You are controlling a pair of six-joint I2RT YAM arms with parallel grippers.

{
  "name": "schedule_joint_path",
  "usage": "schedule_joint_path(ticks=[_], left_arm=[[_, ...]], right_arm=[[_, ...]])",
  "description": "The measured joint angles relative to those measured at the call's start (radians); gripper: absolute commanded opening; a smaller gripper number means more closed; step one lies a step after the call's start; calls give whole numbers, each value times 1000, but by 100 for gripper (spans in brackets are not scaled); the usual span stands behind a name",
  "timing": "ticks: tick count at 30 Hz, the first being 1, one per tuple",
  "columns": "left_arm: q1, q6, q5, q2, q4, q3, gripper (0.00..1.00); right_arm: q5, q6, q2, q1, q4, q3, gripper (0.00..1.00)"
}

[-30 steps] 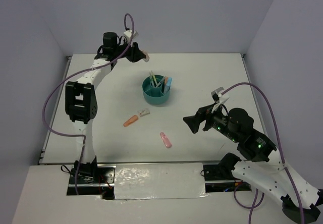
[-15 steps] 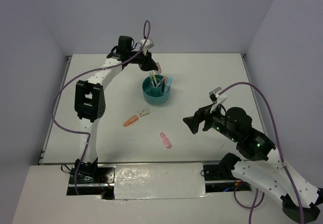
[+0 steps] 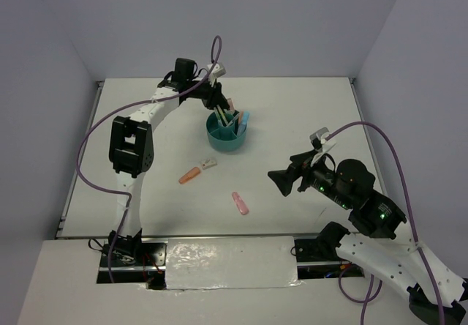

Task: Sort the stationery into containers
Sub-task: Place the stapler in the storage box, then pick up the pen from the center of the board.

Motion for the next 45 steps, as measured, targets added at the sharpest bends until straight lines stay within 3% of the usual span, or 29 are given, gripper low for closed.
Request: schedule_joint_path(ticks=[5, 10, 11, 12, 19, 24, 28, 33, 36, 39, 45], left_arm=[[0, 20, -3, 0, -19, 0, 49], [0, 30, -3, 0, -39, 0, 56], [0, 34, -3, -1, -45, 0, 82], [0, 50, -3, -1, -51, 0, 99], [0, 41, -6, -17, -68, 0, 99], [-2, -72, -58, -133, 43, -74, 99], [-2, -264, -219, -261, 132, -86, 99], [-6, -485, -528, -432, 93, -87, 99], [2, -643, -747, -608, 14, -203, 99], [32, -782, -878, -816, -64, -386, 99], [74, -866, -953, -1183, -175, -760, 99]], right_arm=[[0, -3, 8, 0, 0, 0, 100], [0, -7, 9, 0, 0, 0, 100], [0, -8, 9, 0, 0, 0, 100], [0, -8, 9, 0, 0, 0, 100], [0, -8, 24, 0, 0, 3, 100], [16, -3, 64, 0, 1, 3, 100], [48, 31, 181, 0, 8, 4, 100], [77, 103, 462, 29, 19, 8, 96], [98, 140, 643, 95, 18, 10, 91], [111, 172, 791, 180, 23, 11, 84], [120, 219, 962, 255, 51, 17, 75]])
